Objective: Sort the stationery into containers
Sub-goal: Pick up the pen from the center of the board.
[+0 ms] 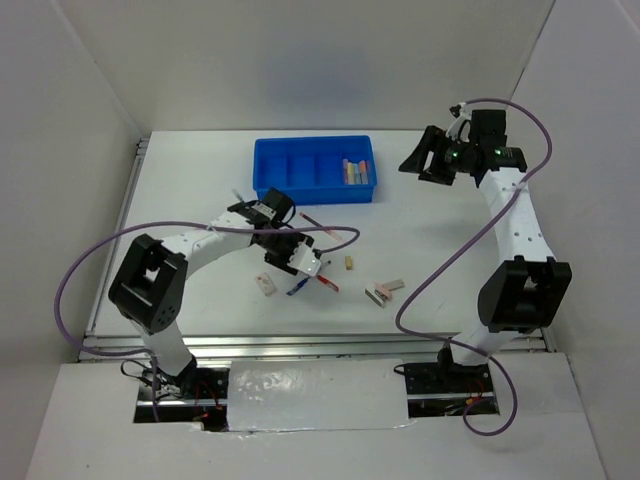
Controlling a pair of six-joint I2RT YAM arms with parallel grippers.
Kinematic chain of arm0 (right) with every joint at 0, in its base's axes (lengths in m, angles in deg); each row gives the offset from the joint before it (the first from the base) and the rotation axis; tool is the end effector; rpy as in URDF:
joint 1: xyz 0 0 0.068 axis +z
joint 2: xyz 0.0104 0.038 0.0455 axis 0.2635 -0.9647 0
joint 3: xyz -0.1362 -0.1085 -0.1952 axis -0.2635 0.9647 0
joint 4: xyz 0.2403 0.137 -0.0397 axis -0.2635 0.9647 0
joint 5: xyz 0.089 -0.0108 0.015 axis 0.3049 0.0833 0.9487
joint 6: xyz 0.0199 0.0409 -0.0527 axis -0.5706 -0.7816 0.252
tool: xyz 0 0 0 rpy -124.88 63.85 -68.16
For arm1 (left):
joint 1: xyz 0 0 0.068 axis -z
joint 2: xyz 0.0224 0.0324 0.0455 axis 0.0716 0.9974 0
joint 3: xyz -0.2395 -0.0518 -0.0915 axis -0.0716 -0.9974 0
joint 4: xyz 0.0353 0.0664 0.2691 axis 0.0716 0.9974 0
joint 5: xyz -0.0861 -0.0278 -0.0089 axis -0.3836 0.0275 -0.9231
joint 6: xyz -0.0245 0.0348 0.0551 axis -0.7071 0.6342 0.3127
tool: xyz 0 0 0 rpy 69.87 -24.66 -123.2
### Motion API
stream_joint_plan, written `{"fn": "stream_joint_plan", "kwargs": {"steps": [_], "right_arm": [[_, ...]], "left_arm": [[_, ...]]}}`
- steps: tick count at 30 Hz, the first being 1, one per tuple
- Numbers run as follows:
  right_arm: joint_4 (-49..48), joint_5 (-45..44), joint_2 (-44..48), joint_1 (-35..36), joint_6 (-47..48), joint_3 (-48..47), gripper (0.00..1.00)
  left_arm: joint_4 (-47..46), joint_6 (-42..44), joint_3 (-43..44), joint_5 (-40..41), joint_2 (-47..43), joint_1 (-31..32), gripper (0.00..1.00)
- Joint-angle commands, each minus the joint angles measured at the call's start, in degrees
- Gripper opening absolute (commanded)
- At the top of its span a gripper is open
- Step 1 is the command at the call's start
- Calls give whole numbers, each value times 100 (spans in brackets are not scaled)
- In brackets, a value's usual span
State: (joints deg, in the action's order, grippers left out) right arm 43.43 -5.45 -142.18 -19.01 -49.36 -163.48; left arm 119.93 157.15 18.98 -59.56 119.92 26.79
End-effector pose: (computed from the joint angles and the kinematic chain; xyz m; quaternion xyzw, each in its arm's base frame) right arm 0.3847 0.0049 0.3467 0.0376 0.8805 0.2897 0.3734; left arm 0.3079 -0.2111 0.1695 0.8093 0.5038 -0.0917 0.2877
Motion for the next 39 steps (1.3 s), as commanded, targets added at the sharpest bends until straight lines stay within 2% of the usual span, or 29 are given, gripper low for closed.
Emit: {"fn": "stream_joint_plan", "kwargs": {"steps": [1, 9, 14, 18, 19, 21, 23, 26, 29, 30, 31, 32, 34, 35, 37, 38, 39], "right_arm": [[183, 242, 379, -250, 173, 95, 73], [271, 506, 441, -629, 173, 262, 73], [385, 567, 353, -752, 234, 262, 72], [368, 593, 361, -805, 226, 306, 71], [376, 594, 344, -805, 226, 298, 71], [411, 637, 309, -796, 252, 254, 70], [508, 733, 265, -796, 322, 184, 70], [666, 813, 221, -805, 454, 52, 69], [798, 752, 230, -787, 612, 7, 68], [781, 691, 247, -787, 638, 25, 68], [763, 673, 291, -787, 665, 60, 68], [746, 664, 308, -787, 682, 112, 68], [719, 673, 300, -787, 691, 148, 68], [737, 690, 274, -787, 691, 157, 68], [789, 717, 203, -779, 718, 131, 68], [816, 708, 194, -779, 718, 122, 68], [851, 682, 160, -779, 770, 113, 68]], "left_arm": [[151, 665, 200, 23, 187, 267, 61], [115, 419, 420, 146, 811, 453, 61], [-209, 428, 235, 331, 926, 496, 55], [-175, 226, 323, 480, 1048, 540, 41], [-157, 156, 367, 550, 1057, 540, 31], [-270, -107, 358, 612, 979, 567, 20], [-516, -353, 253, 586, 628, 567, 0], [-693, -617, 77, 428, -171, 567, 0], [-720, -2019, 637, 489, -621, 549, 0], [-624, -3225, 1309, 524, -578, 497, 0], [-327, -3759, 1629, 490, -447, 322, 0], [-263, -4878, 1946, 411, -367, 190, 0], [-350, -5992, 2606, 637, -87, -74, 0], [-420, -7067, 2782, 1187, 19, -127, 0], [-351, -7901, 3397, 1857, 448, -171, 0], [-333, -8731, 3608, 2182, 582, -198, 0], [-350, -9061, 3906, 2212, 844, -294, 0]]}}
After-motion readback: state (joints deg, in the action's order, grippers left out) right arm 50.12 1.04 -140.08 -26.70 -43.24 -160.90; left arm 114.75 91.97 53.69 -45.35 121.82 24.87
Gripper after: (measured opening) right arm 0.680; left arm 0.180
